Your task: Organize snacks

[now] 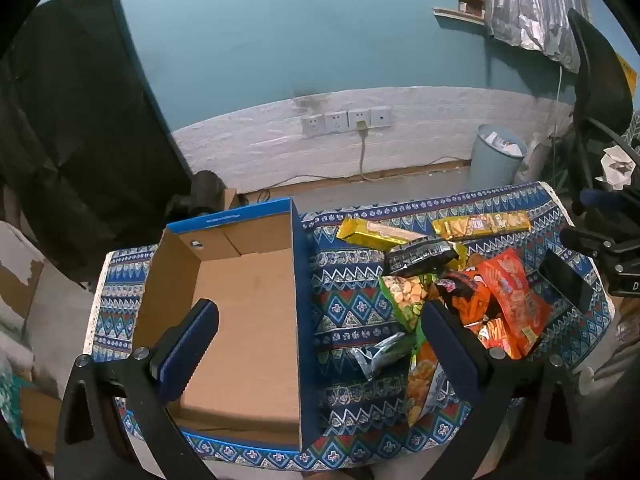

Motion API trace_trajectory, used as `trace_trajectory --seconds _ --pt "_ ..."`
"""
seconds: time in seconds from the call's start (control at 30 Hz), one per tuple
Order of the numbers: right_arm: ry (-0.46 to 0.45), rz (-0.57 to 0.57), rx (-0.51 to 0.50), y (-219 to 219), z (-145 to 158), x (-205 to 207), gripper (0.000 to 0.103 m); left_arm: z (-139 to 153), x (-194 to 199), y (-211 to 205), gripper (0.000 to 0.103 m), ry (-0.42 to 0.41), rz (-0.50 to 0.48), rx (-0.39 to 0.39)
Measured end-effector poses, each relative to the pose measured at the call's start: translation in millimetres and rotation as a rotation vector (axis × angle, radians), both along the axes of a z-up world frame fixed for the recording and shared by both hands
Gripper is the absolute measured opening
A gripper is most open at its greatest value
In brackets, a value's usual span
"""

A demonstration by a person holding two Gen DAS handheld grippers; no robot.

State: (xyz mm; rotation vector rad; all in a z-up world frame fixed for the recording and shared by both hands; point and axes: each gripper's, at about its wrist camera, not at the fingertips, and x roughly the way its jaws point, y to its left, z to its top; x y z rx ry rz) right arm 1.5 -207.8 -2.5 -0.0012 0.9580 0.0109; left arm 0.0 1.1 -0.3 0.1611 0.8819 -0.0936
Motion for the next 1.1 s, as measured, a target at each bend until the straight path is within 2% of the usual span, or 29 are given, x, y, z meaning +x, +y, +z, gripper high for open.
trace_trajectory --seconds 0.17,0.5,1.1 --pt "0.002 0.005 0.003 0.7 -1.8 -0.5 0.081 -1.8 1.4 -3.2 0.102 -0.002 0.002 0.041" --pt "0.002 0.012 0.011 -0.4 4.2 1.3 0.081 -2.8 0.6 -1.8 0.102 -0.004 0.002 0.029" --pt "0.014 0.015 0.010 5.1 -5.4 -0.5 0.081 -6.6 2.6 -1.9 0.102 0.011 0.002 0.026"
